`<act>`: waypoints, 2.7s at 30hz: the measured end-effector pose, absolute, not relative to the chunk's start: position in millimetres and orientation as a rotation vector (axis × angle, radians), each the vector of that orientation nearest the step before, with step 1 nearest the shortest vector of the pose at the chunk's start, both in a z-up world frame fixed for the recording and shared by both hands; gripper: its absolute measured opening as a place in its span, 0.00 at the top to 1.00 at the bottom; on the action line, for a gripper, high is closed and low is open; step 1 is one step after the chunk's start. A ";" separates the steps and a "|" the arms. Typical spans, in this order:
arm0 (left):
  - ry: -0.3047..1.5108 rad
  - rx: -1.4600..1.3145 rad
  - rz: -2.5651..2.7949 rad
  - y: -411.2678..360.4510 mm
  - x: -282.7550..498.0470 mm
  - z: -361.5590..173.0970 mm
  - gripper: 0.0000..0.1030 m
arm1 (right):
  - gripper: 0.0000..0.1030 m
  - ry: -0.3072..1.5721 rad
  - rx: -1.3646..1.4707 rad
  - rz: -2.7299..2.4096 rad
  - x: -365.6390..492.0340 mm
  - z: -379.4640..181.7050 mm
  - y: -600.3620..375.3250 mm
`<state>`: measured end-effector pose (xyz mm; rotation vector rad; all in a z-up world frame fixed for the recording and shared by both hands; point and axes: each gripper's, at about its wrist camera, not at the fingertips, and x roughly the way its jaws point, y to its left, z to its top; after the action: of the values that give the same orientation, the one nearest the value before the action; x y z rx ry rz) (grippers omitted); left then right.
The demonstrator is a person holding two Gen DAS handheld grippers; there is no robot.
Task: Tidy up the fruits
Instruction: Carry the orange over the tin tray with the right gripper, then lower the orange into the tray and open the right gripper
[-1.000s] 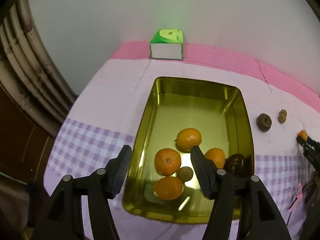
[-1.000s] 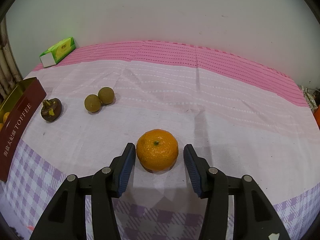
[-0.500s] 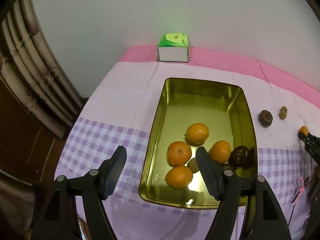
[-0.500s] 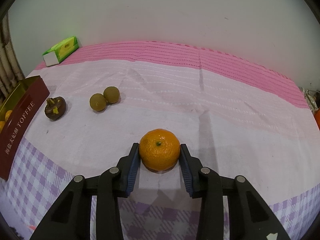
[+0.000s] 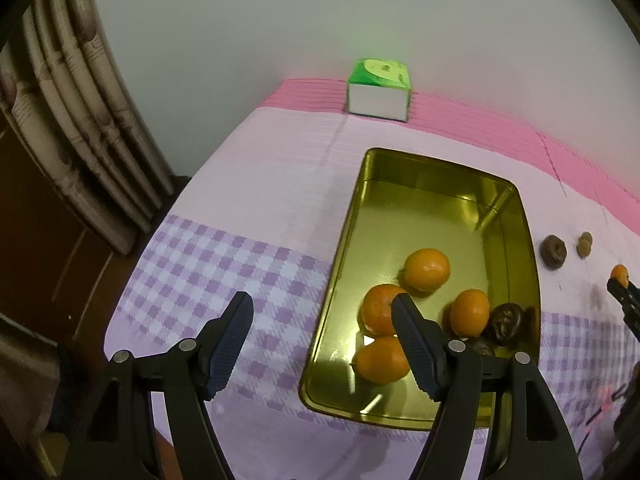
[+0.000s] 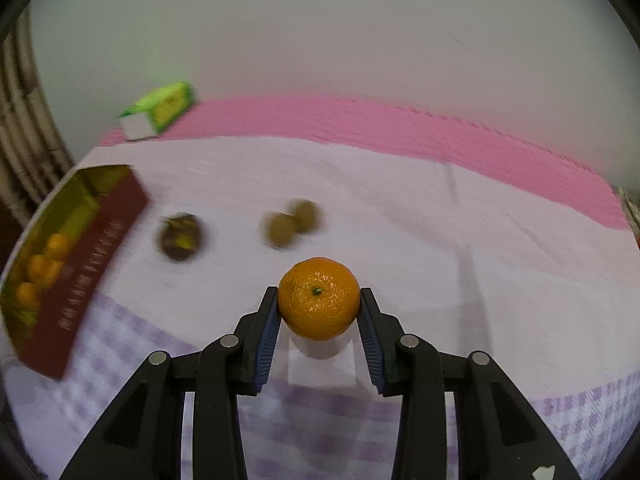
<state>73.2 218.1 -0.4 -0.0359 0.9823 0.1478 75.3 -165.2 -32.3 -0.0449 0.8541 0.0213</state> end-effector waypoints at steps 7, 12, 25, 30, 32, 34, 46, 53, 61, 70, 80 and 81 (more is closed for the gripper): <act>0.965 -0.060 0.197 226.0 72.7 1.7 0.30 | 0.66 0.821 -0.083 0.254 72.5 -6.6 -77.6; 0.959 -0.092 0.218 234.0 71.0 3.5 0.29 | 0.66 0.819 -0.145 0.405 61.8 -3.9 -14.3; 0.951 -0.140 0.247 243.8 70.5 5.7 0.29 | 0.66 0.874 -0.240 0.503 61.8 -27.8 53.4; 0.950 -0.141 0.250 243.2 70.2 5.5 0.29 | 0.66 0.892 -0.254 0.503 61.0 -35.4 55.3; 0.952 -0.142 0.249 243.0 70.5 4.9 0.29 | 0.66 0.898 -0.257 0.504 61.0 -37.7 57.3; 0.951 -0.140 0.250 243.2 70.4 5.4 0.29 | 0.66 0.898 -0.265 0.501 60.5 -38.8 57.8; 0.953 -0.140 0.249 242.3 70.9 4.7 0.29 | 0.65 0.903 -0.284 0.501 59.1 -44.2 62.8; 0.961 -0.131 0.242 240.8 70.1 0.5 0.29 | 0.65 0.907 -0.283 0.507 57.2 -45.6 65.3; 0.968 -0.121 0.231 240.1 71.9 -0.7 0.29 | 0.63 0.905 -0.266 0.505 57.0 -42.6 63.2; 0.970 -0.122 0.229 239.0 73.3 -1.2 0.29 | 0.52 0.856 -0.212 0.488 54.3 -25.7 49.3; 0.971 -0.121 0.206 238.8 75.8 -1.6 0.29 | 0.52 0.834 -0.141 0.316 68.9 -15.3 -18.0; 0.971 -0.121 0.206 239.2 76.1 -1.2 0.29 | 0.52 0.833 -0.133 0.280 71.1 -15.5 -30.0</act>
<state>76.1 239.2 -1.2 -0.1206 0.9709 0.2058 71.1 -30.0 -15.5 -0.1328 0.8334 0.2797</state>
